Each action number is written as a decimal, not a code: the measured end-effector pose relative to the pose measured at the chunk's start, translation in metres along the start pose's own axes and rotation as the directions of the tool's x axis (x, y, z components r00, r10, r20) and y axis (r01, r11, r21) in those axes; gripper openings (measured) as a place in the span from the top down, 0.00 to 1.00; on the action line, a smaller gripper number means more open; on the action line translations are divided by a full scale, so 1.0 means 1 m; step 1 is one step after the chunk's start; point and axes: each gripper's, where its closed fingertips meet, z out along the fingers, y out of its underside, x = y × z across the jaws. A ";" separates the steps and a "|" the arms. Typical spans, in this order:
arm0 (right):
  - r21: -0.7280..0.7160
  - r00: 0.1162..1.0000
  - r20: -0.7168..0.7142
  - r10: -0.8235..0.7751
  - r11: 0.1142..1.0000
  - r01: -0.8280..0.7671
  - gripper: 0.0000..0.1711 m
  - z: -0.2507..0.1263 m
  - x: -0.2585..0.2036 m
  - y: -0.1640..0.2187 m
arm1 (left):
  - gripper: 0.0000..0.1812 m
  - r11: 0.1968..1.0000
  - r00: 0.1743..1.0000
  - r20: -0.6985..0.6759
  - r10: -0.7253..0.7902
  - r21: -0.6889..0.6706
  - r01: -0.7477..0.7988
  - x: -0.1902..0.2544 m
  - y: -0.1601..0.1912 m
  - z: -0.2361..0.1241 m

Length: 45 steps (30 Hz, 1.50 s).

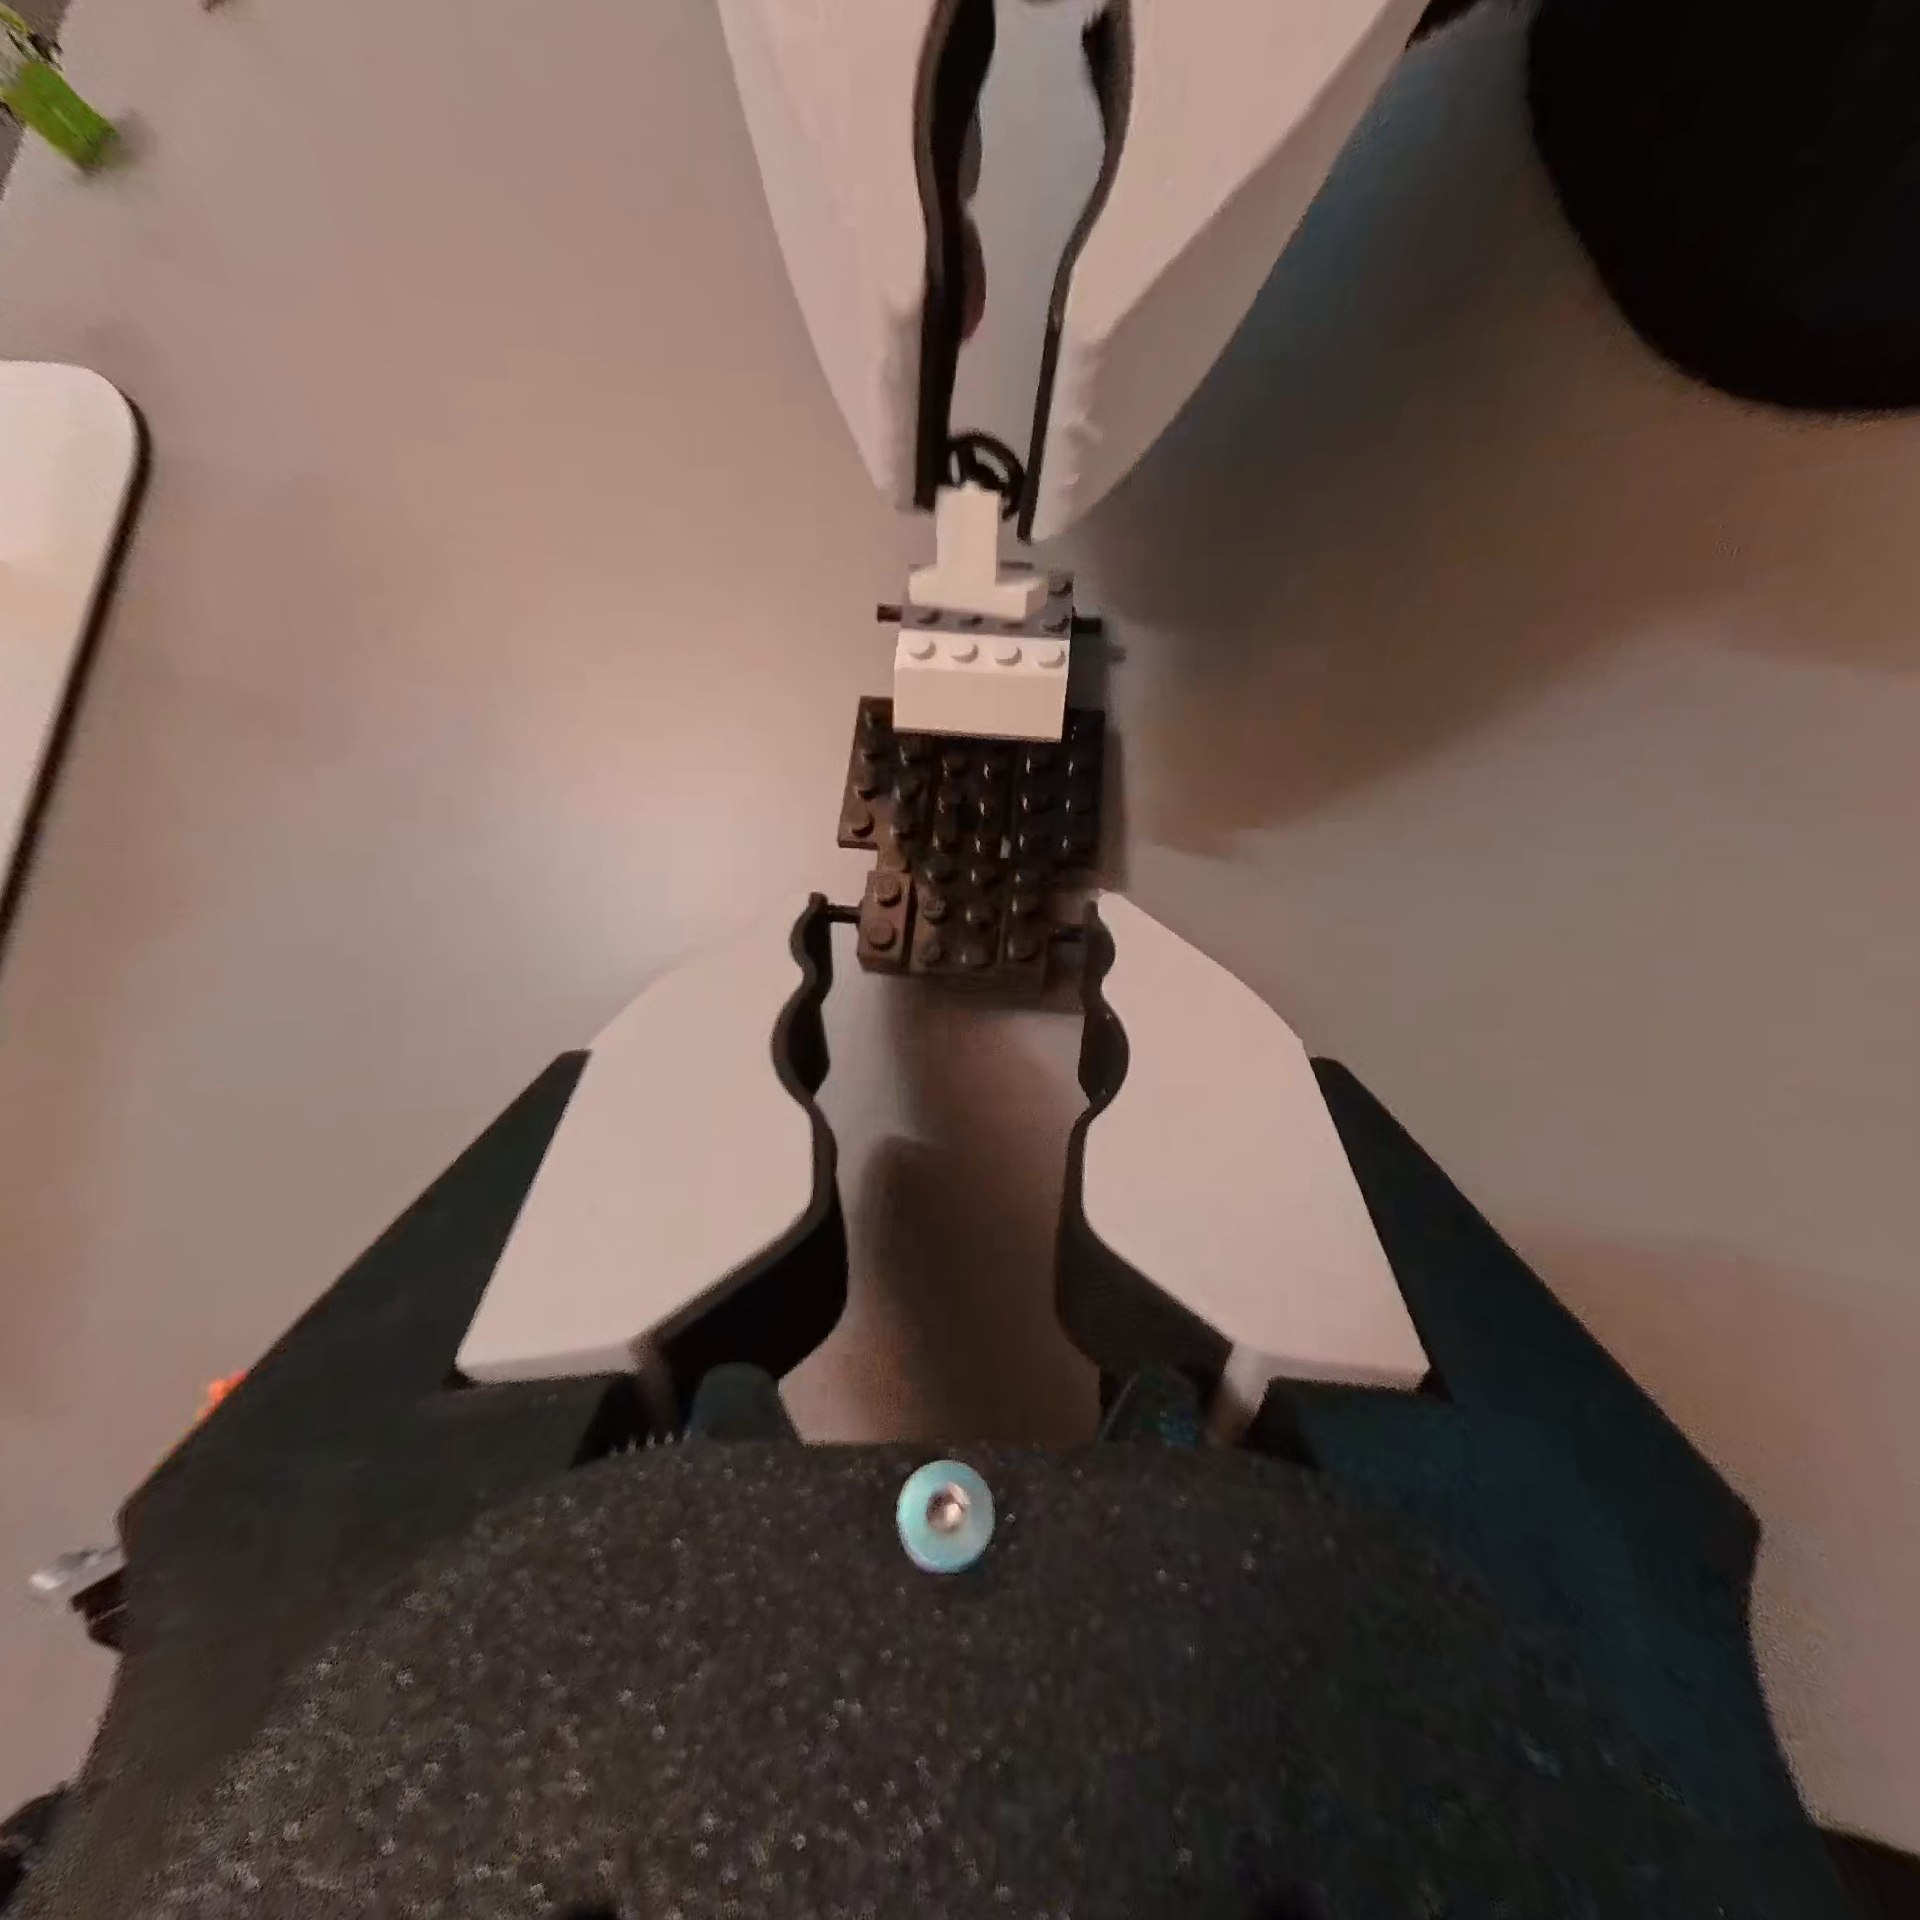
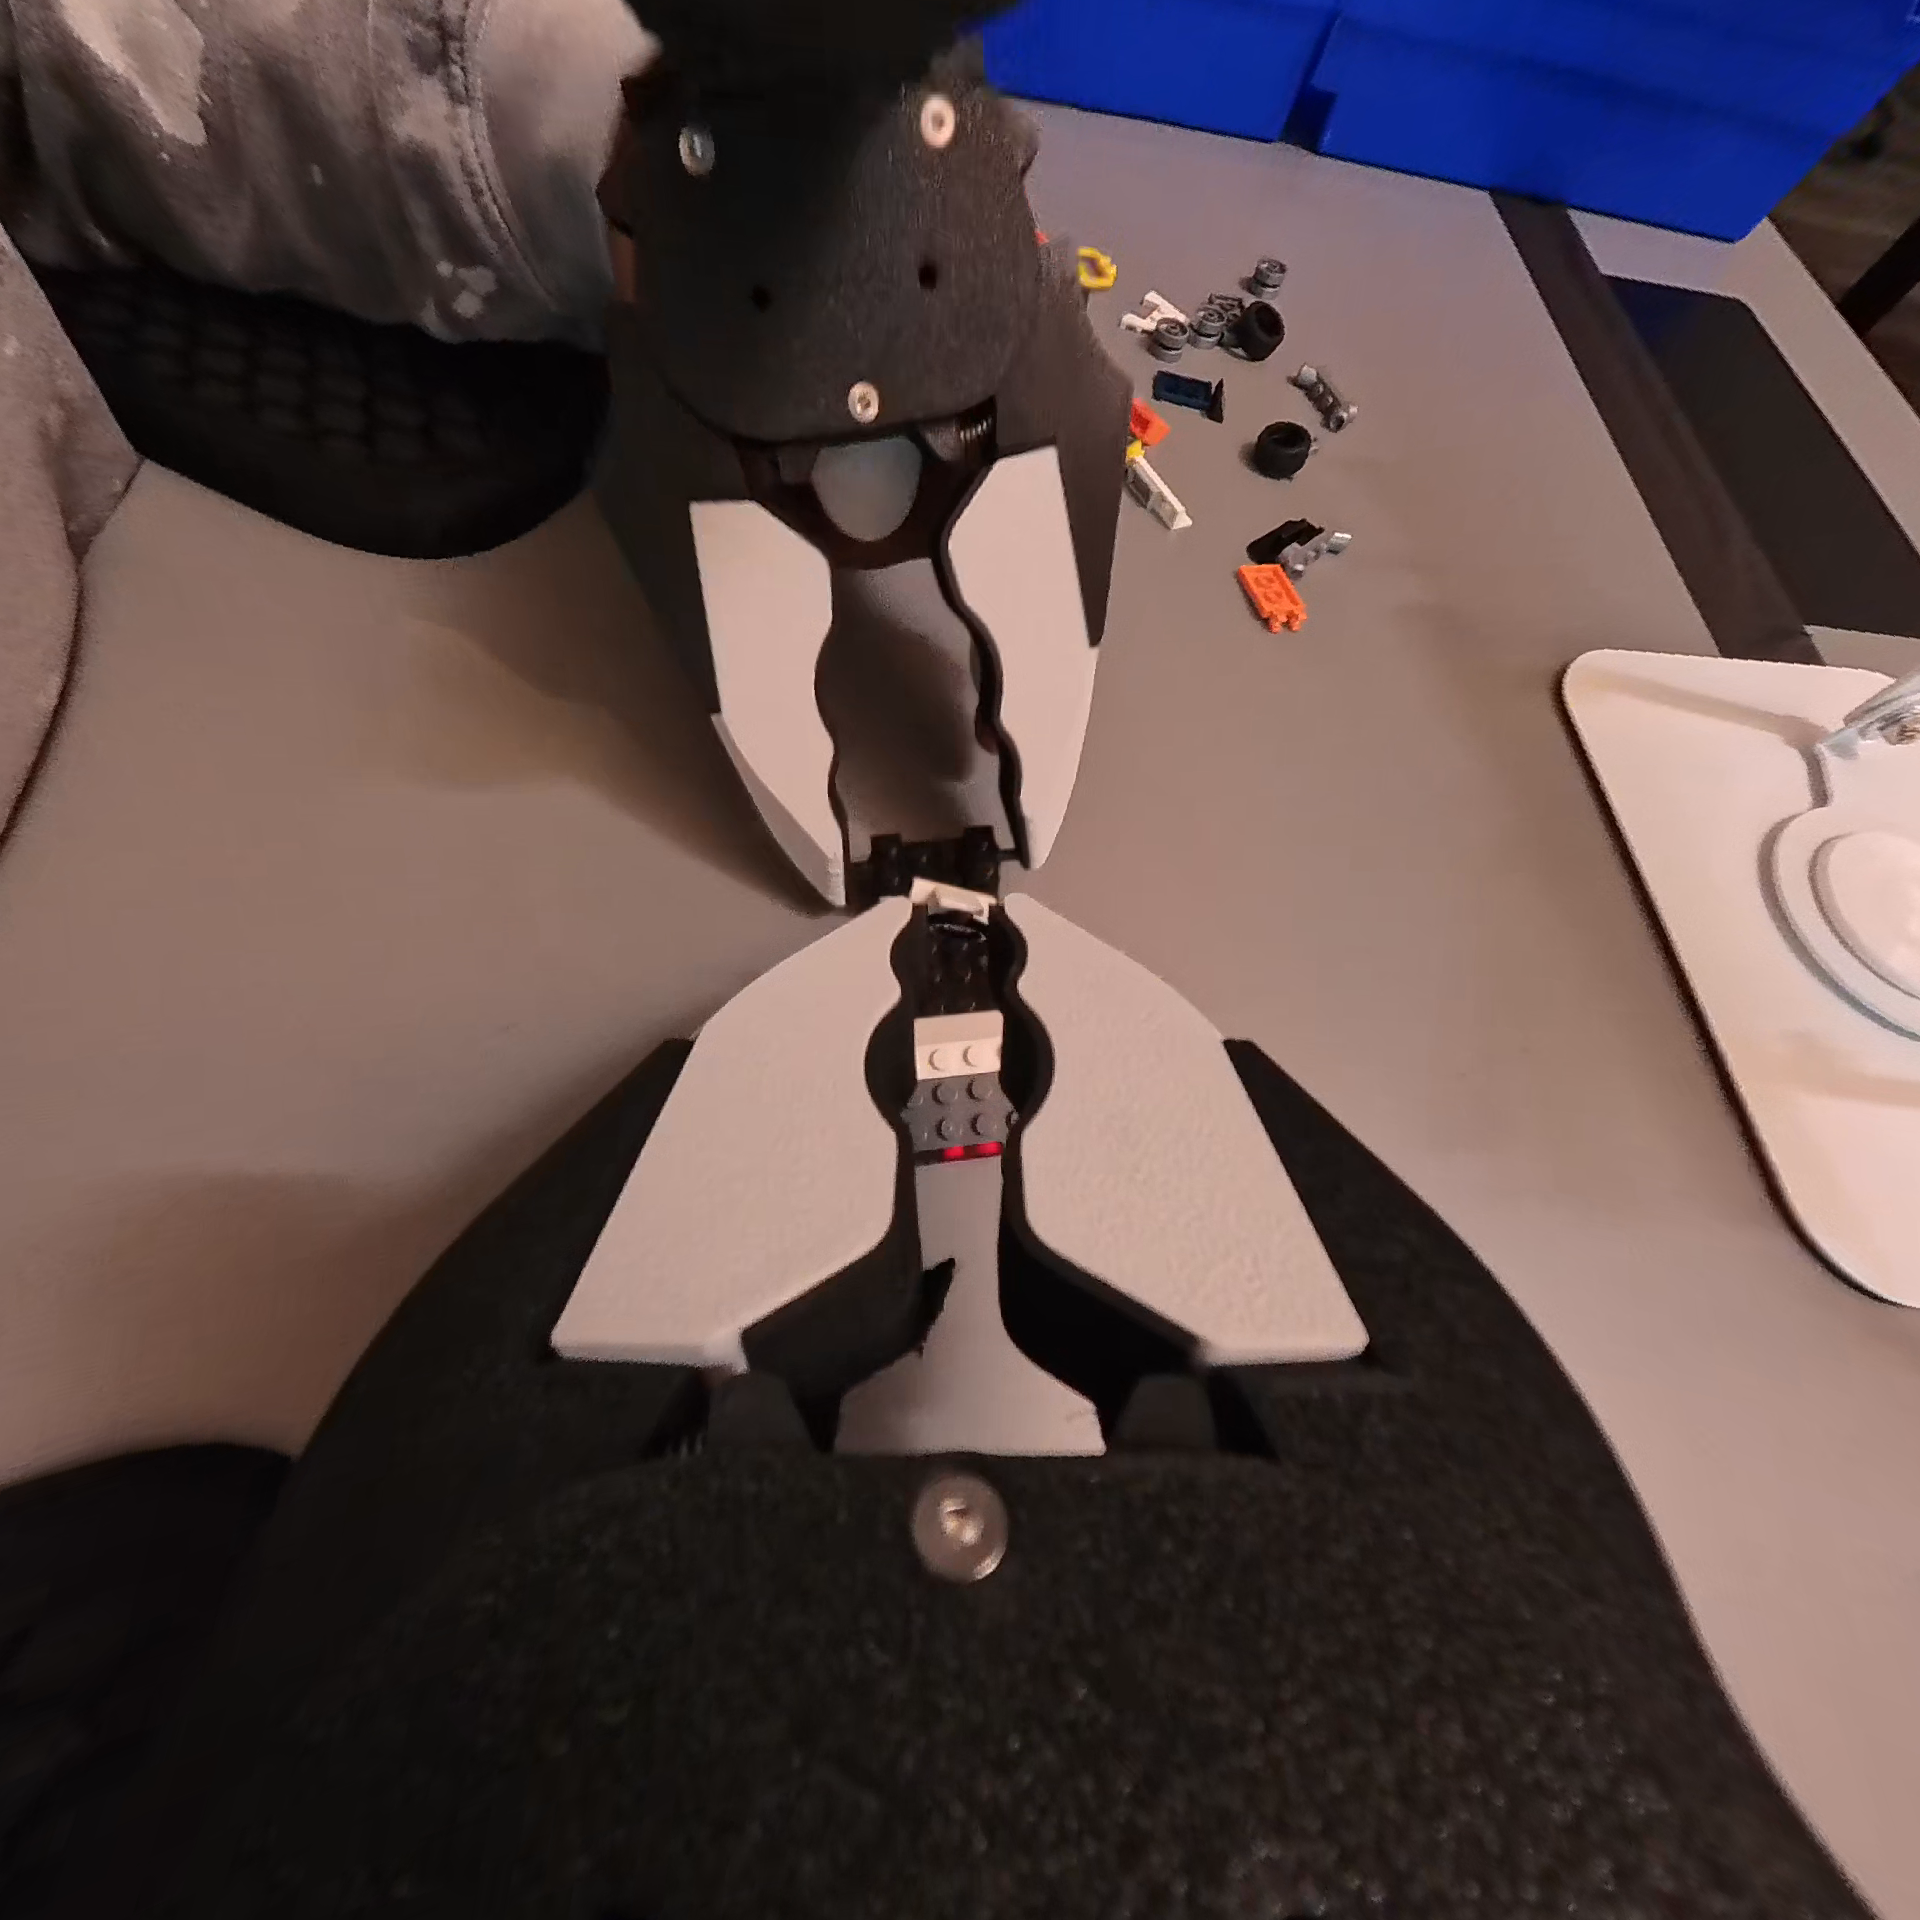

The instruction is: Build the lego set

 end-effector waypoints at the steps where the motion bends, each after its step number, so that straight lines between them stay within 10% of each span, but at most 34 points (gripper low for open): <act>1: 0.000 1.000 0.001 0.003 1.000 -0.003 0.94 0.001 -0.002 0.000 | 0.75 1.000 1.000 0.000 0.008 0.010 -0.008 0.000 -0.003 -0.004; 45: -0.377 0.942 0.275 -0.194 0.879 0.291 0.94 0.052 -0.029 0.031 | 0.75 0.998 0.983 -0.182 -0.031 0.044 0.040 0.023 0.012 -0.002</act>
